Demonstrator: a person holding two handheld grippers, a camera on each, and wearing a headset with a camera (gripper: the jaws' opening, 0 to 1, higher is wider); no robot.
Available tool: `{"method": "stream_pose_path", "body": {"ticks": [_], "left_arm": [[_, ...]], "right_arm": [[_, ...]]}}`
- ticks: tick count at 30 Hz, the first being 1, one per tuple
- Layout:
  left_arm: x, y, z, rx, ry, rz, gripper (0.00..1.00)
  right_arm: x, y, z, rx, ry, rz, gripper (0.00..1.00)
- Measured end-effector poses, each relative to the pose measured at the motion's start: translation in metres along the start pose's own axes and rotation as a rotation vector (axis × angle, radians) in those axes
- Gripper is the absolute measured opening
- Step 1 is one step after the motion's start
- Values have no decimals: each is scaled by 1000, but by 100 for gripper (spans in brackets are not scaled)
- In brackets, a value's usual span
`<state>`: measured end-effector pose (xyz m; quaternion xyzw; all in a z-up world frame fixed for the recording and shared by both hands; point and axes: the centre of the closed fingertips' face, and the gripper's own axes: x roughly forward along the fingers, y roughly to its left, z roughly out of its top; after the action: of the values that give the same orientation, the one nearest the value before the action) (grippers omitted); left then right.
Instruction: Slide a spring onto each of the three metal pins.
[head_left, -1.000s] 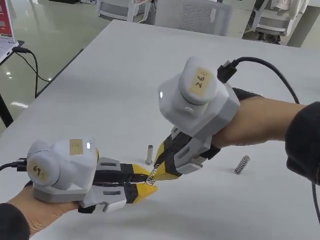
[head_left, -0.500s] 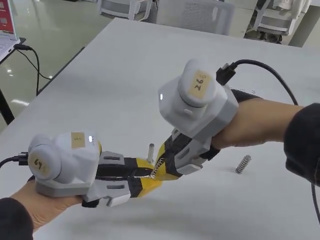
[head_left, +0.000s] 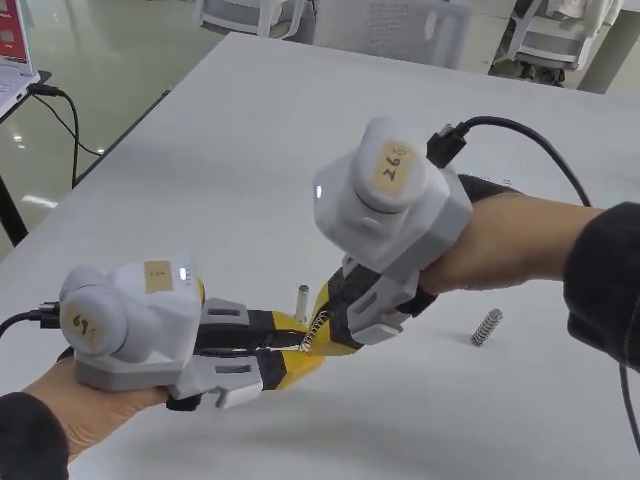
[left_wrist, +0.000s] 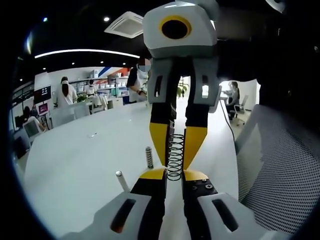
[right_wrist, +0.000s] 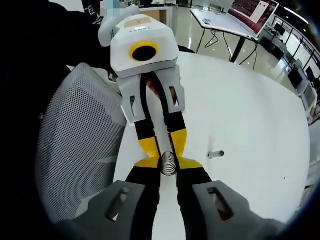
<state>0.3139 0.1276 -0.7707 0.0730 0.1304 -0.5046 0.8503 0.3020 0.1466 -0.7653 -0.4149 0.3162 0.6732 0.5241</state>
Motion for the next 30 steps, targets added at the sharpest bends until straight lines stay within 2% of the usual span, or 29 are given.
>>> {"method": "stream_pose_path", "body": {"ticks": [10,19,30], "left_arm": [[-4,6,-9,-27,16,29,21],[-11,16,-19,-46,37,78,38],[-20,27,-31,-59,44,122,51]], "right_arm": [[-2,-6,-2,4,10,-17,13],[-5,-11,-6,14,11,-30,13],[-8,-18,-10,23,17,-47,13]]}}
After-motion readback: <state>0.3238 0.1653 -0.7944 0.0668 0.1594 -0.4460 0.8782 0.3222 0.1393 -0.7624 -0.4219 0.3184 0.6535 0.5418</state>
